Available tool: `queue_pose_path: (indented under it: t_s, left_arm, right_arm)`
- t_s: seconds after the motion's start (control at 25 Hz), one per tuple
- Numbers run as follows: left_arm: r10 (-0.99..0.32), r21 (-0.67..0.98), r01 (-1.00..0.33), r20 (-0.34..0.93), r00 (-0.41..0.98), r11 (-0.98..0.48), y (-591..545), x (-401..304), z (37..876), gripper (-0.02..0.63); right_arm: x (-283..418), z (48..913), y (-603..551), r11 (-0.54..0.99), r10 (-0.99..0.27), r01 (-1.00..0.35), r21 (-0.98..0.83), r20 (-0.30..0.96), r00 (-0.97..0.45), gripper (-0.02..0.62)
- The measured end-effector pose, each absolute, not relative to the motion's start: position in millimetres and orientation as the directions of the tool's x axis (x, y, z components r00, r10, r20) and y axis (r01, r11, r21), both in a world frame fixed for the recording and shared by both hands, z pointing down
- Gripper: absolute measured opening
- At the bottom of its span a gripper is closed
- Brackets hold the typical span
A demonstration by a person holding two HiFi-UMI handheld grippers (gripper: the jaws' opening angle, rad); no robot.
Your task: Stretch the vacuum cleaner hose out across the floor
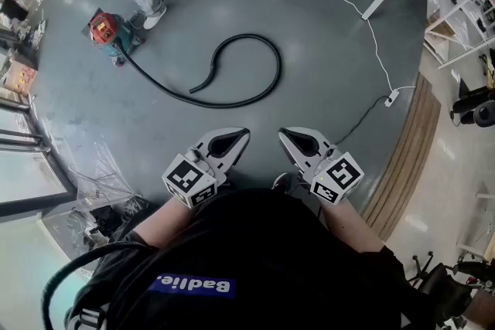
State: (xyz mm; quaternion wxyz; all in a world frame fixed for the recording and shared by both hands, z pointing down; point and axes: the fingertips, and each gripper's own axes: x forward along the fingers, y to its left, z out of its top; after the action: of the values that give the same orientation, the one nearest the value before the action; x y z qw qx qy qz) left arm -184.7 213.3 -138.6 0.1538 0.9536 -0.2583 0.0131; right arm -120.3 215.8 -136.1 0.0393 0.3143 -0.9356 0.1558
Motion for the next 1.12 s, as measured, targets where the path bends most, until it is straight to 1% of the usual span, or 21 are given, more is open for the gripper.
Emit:
queue_pose_path:
  t_s: [0.32, 0.56, 0.92, 1.12]
  left_arm:
    - [-0.488, 0.288, -0.498, 0.112, 0.866, -0.818, 213.0, -182.5, -132.2, 0.006]
    - [-0.479, 0.295, -0.491, 0.117, 0.87, -0.82, 210.4, -172.6, -130.9, 0.006]
    - [-0.502, 0.309, -0.52, 0.142, 0.853, -0.796, 204.9, -147.0, -123.6, 0.006]
    - [-0.559, 0.299, -0.578, 0.157, 0.814, -0.759, 193.5, -135.0, -122.5, 0.006]
  right_arm:
    - [-117.4, -131.9, 215.5, 0.75, -0.578, -0.602, -0.274, 0.172, -0.798, 0.005]
    - [-109.1, -131.1, 213.1, 0.738, -0.582, -0.594, -0.318, 0.144, -0.8, 0.005]
    - [-62.6, -122.9, 207.9, 0.712, -0.608, -0.611, -0.345, 0.131, -0.783, 0.005]
    - [-33.1, -112.1, 200.4, 0.709, -0.606, -0.601, -0.369, 0.117, -0.787, 0.005]
